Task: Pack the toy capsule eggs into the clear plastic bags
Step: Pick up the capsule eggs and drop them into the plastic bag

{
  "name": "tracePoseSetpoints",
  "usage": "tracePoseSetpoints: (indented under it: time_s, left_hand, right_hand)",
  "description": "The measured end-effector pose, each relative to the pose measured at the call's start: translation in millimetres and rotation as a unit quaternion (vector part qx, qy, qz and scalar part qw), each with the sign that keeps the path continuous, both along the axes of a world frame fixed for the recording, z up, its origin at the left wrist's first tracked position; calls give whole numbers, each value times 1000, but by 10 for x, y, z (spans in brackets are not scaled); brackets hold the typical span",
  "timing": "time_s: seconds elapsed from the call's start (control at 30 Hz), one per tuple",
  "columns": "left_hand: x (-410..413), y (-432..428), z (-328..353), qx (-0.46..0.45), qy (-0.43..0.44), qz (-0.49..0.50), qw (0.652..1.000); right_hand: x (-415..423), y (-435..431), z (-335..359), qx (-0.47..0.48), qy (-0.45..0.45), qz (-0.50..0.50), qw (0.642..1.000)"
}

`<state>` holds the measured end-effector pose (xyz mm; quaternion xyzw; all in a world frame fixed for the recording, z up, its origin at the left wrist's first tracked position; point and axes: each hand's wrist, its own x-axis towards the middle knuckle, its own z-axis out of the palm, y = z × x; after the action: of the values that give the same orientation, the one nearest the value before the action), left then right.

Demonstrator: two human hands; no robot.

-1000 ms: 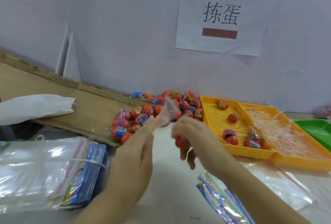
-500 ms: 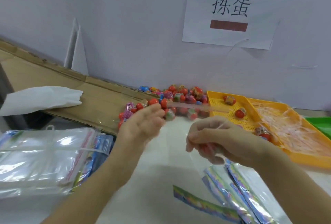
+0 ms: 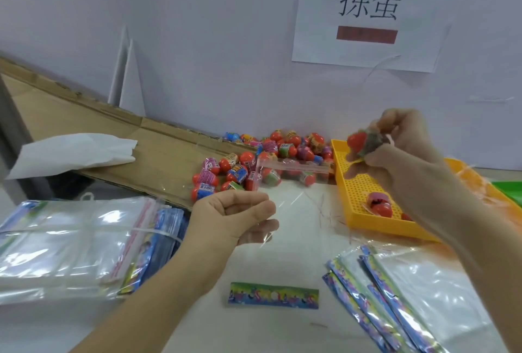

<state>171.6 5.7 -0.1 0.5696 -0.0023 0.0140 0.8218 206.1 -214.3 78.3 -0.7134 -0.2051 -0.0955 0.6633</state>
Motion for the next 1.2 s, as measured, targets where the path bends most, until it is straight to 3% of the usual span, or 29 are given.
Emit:
tracePoseSetpoints:
  time_s: [0.17, 0.33, 0.47, 0.6, 0.9, 1.2]
  left_hand:
    - [-35, 6, 53, 20, -27, 5, 999]
    - [-84, -29, 88, 36, -55, -4, 998]
    - [-107, -46, 91, 60, -78, -15, 995]
    - [-112, -43, 90, 64, -84, -18, 994]
    - [-146, -77, 116, 73, -102, -48, 991]
    - [-128, -75, 81, 4, -71, -83, 994]
  right_hand:
    - [-185, 55, 88, -92, -84, 91, 988]
    - [-243, 169, 52, -293, -140, 11, 946]
    - [-231, 201, 25, -361, -169, -27, 916]
    - [-211, 208, -4, -374, -142, 8, 917]
    - [-199, 282, -82, -303, -88, 51, 948]
    - [-197, 329, -184, -323, -84, 50, 941]
